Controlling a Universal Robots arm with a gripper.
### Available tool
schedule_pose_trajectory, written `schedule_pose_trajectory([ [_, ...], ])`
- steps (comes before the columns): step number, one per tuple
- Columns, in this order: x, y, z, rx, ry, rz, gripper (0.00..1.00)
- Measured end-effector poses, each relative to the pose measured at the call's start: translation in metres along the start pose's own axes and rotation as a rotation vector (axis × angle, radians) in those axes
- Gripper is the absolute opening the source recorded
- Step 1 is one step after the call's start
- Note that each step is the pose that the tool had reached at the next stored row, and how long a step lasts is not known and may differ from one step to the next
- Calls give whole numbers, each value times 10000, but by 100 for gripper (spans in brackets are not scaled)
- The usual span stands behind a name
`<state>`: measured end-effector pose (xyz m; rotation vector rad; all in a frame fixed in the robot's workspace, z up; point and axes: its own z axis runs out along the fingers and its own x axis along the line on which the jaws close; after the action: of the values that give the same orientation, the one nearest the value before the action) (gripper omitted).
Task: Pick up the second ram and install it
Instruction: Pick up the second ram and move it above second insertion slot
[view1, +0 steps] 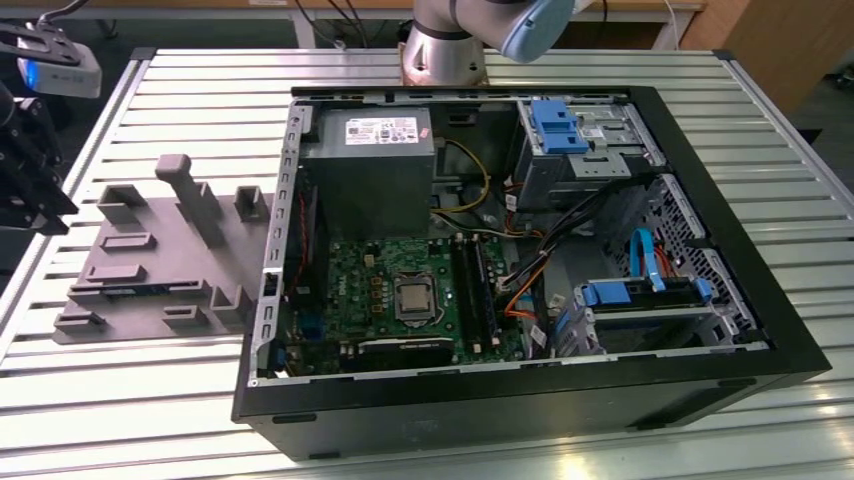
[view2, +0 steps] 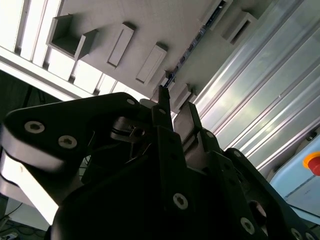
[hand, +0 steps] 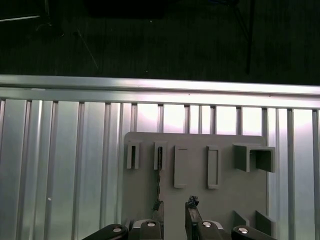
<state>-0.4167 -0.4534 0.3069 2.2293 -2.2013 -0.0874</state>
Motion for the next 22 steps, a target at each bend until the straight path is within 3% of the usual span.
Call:
schedule_pose_trajectory([
  [22,1,-2,39,1,-1,0,31],
])
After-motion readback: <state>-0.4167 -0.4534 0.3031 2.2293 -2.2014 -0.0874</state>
